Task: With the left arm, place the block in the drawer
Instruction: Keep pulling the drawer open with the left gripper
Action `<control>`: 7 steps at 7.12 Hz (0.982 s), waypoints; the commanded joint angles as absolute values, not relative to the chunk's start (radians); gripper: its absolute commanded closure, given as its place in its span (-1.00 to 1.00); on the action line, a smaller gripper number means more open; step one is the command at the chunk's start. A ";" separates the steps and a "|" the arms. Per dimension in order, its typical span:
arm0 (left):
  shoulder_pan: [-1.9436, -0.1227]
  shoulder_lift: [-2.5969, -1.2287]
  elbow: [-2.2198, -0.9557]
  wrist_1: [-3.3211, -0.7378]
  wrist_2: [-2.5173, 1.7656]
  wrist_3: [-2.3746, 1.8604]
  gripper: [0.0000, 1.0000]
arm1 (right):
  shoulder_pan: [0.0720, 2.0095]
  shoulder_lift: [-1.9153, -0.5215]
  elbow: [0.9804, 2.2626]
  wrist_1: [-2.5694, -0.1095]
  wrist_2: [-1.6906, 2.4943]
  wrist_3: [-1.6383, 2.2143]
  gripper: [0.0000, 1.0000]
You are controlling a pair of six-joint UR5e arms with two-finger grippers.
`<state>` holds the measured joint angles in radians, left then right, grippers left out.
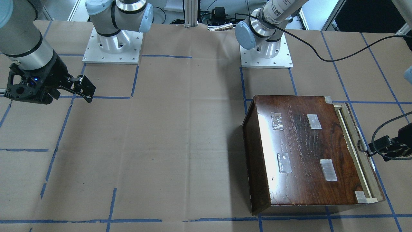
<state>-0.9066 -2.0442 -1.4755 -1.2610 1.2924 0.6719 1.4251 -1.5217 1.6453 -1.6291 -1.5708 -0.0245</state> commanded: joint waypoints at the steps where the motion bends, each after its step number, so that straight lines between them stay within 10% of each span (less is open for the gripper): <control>1: -0.899 -2.051 -1.460 -1.259 1.331 0.672 -0.97 | 1.425 -1.522 1.646 -1.629 -1.571 -0.025 -1.00; 7: -0.890 -2.062 -1.436 -1.258 1.388 0.709 -0.97 | 1.425 -1.522 1.644 -1.629 -1.571 -0.025 -1.00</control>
<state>-0.8899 -2.0601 -1.4397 -1.2584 1.3728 0.7034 1.4251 -1.5217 1.6444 -1.6291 -1.5708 -0.0245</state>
